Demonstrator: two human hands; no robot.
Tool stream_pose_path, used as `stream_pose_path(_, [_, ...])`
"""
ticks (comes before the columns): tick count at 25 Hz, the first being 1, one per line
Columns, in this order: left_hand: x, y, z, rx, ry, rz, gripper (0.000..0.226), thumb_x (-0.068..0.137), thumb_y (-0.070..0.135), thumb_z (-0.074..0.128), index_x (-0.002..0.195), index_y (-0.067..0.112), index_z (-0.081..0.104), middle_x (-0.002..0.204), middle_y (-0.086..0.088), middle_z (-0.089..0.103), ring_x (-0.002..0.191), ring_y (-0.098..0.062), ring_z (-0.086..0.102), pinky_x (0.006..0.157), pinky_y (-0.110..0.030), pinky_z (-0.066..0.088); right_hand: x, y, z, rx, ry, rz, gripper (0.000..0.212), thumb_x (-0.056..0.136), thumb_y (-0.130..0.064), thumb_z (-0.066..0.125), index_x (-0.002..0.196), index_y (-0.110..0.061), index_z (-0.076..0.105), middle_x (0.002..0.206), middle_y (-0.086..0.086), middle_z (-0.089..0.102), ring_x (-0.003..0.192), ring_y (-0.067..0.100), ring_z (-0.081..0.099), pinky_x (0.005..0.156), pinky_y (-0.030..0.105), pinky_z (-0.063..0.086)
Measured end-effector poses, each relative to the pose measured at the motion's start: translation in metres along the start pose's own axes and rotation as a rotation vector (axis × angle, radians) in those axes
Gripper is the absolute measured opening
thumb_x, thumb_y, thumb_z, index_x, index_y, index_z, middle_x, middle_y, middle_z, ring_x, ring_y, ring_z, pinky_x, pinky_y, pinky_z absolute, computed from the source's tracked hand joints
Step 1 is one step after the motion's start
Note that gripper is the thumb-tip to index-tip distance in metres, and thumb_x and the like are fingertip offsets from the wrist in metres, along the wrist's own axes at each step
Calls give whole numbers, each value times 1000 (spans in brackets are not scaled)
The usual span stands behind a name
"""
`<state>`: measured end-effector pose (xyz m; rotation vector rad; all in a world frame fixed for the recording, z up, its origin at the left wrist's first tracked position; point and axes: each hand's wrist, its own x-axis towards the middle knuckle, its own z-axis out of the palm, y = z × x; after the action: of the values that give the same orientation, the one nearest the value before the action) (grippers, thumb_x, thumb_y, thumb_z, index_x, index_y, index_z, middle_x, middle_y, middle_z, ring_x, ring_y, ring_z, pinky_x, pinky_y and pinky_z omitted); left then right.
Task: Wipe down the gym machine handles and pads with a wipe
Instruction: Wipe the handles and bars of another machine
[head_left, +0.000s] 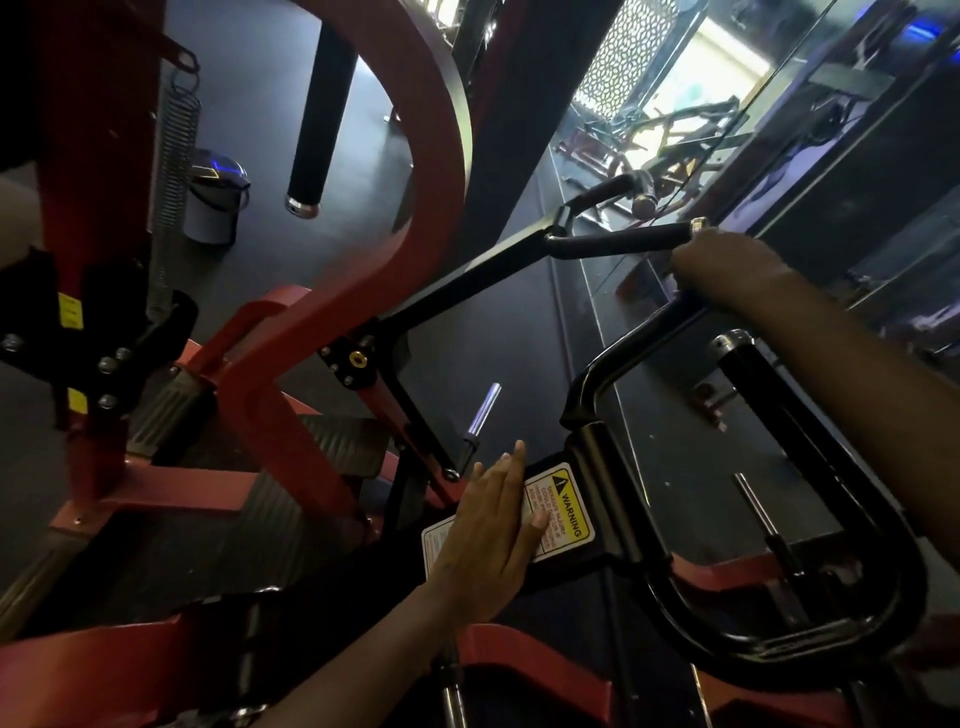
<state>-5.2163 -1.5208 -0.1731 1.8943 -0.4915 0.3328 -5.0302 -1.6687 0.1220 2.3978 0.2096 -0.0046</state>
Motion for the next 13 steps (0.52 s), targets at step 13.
stream_pose_path(13, [20, -24, -124, 279, 42, 14, 60, 99, 46, 30, 150, 21, 12, 145, 4, 36, 135, -6, 28, 118, -27, 5, -2, -142, -35, 564, 605, -571, 29, 74, 9, 59, 89, -11, 74, 87, 6, 69, 86, 27, 61, 74, 39, 53])
